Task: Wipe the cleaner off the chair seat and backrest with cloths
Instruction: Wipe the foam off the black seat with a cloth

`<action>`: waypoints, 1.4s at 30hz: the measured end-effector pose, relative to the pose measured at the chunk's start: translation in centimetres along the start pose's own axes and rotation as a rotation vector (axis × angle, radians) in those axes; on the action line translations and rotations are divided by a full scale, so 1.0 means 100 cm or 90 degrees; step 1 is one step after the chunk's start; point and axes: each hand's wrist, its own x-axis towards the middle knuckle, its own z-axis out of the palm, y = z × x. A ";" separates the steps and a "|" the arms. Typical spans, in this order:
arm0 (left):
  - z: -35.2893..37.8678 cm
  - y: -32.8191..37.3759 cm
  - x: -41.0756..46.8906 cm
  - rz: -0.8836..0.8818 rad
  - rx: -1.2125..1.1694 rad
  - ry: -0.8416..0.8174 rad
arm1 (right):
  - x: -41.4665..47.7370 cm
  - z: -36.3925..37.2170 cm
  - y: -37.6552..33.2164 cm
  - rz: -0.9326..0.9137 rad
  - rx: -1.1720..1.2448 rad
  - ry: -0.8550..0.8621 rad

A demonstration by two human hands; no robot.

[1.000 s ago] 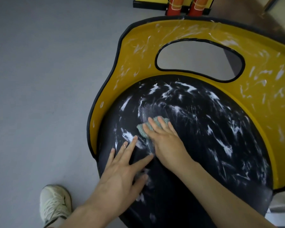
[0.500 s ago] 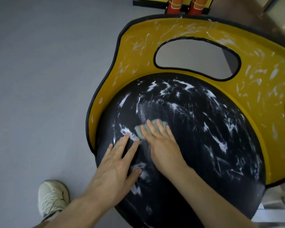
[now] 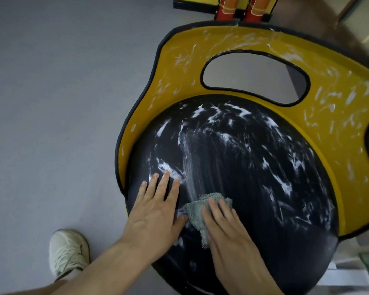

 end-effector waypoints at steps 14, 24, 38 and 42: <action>-0.007 -0.007 -0.013 -0.006 -0.011 -0.069 | 0.152 -0.021 -0.002 0.036 0.052 -0.033; -0.014 -0.011 -0.011 0.004 -0.040 -0.080 | 0.055 -0.009 -0.001 -0.021 -0.006 -0.102; -0.019 -0.008 -0.010 0.007 -0.005 -0.082 | 0.078 -0.014 -0.009 0.023 0.043 -0.087; -0.021 -0.010 -0.010 0.007 -0.024 -0.087 | 0.042 -0.005 -0.009 0.007 -0.001 -0.130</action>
